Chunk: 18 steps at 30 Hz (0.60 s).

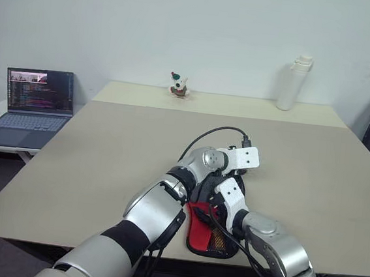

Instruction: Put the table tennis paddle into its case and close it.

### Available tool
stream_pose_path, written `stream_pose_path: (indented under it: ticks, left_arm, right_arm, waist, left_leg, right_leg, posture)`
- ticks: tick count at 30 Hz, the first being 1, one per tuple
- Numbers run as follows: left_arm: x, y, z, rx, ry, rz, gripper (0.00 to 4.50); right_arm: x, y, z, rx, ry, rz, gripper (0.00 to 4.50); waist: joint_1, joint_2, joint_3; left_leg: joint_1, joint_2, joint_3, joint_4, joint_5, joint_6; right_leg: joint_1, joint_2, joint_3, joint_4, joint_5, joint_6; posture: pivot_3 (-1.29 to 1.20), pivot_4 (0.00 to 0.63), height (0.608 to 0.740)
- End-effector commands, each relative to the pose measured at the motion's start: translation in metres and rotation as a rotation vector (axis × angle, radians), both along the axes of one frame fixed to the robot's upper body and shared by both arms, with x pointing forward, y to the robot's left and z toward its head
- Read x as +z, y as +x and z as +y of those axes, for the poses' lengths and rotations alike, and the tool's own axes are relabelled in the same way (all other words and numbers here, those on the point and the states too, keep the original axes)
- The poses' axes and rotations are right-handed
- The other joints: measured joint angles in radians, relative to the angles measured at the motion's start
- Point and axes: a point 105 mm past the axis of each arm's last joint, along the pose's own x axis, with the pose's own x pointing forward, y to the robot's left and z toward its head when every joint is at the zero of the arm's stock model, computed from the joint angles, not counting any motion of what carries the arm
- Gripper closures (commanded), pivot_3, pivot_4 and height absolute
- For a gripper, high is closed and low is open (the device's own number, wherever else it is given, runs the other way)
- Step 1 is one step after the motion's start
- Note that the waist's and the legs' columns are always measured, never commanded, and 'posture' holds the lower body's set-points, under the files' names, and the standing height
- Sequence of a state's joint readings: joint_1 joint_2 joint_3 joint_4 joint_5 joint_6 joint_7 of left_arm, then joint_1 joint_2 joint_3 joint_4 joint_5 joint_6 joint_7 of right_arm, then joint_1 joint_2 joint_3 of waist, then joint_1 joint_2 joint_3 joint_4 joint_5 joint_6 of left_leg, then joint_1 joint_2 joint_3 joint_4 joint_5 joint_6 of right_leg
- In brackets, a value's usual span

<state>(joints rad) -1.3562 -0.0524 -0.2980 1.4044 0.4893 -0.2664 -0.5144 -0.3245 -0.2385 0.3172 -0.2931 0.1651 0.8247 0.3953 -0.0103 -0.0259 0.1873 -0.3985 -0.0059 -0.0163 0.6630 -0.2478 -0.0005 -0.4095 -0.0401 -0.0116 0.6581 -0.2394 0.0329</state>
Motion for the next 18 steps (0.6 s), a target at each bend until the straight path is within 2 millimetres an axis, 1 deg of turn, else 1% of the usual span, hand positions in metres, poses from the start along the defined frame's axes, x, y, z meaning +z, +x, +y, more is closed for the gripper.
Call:
stream_pose_path:
  ticks: [1,2,3,5,7,9,13,18]
  left_arm:
    - [0.029,0.014,0.015,0.075,-0.116,-0.033,1.50]
    - [0.032,0.016,0.017,0.084,-0.144,-0.024,1.50]
    - [0.041,0.017,0.019,0.101,-0.225,0.012,1.50]
    - [0.054,0.020,0.024,0.118,-0.322,0.043,1.50]
    - [0.065,0.025,0.037,0.134,-0.368,0.035,1.50]
    - [0.071,0.028,0.047,0.148,-0.390,0.024,1.50]
    - [0.074,0.036,0.080,0.199,-0.451,0.033,1.50]
    - [0.062,0.037,0.112,0.234,-0.511,0.121,1.50]
  right_arm:
    - [-0.025,-0.005,-0.003,0.002,-0.040,0.100,0.00]
    - [-0.024,-0.005,-0.002,0.005,-0.039,0.098,0.00]
    - [-0.023,-0.005,-0.003,0.004,-0.033,0.098,0.00]
    - [-0.022,-0.003,-0.003,-0.001,-0.021,0.101,0.00]
    - [-0.019,-0.002,-0.004,-0.001,-0.010,0.100,0.00]
    - [-0.017,-0.001,-0.003,0.001,-0.001,0.100,0.00]
    - [-0.005,-0.002,-0.002,0.016,0.017,0.081,0.00]
    - [0.008,-0.005,-0.008,0.036,0.026,0.060,0.00]
  waist:
    - [-0.005,0.000,0.000]
    - [-0.007,0.000,0.000]
    - [-0.007,0.000,0.000]
    - [-0.007,0.000,0.000]
    - [-0.007,0.000,0.000]
    - [-0.009,0.000,0.000]
    - [-0.016,0.000,0.000]
    - [-0.016,0.000,0.000]
  left_leg:
    - [0.000,0.000,0.000,0.000,0.000,0.000]
    - [0.000,0.000,0.000,0.000,0.000,0.000]
    - [0.000,0.000,-0.001,0.000,0.000,0.000]
    - [0.000,0.000,-0.001,0.000,0.000,0.000]
    - [0.000,0.000,0.000,0.000,0.000,0.000]
    - [0.000,0.000,0.000,0.000,0.000,0.000]
    - [0.000,0.000,-0.001,0.000,0.000,0.000]
    - [0.000,0.000,-0.001,0.000,0.000,0.000]
  right_leg:
    - [0.000,0.000,0.000,0.000,0.000,0.000]
    - [0.000,0.000,0.000,0.000,0.000,0.000]
    - [0.000,0.000,0.000,0.000,0.000,0.000]
    - [0.000,0.000,-0.001,0.000,0.000,0.000]
    - [0.000,-0.001,0.000,0.000,0.000,0.000]
    - [0.000,-0.001,0.000,0.000,0.000,0.000]
    - [0.000,0.000,0.000,0.001,0.000,0.000]
    - [0.000,-0.001,0.000,0.001,0.000,0.000]
  posture:
    - [0.00,0.150,0.740]
    - [0.00,0.150,0.740]
    - [0.00,0.150,0.740]
    - [0.00,0.150,0.740]
    - [0.00,0.150,0.740]
    - [0.00,0.150,0.740]
    - [0.00,0.150,0.740]
    - [0.00,0.150,0.740]
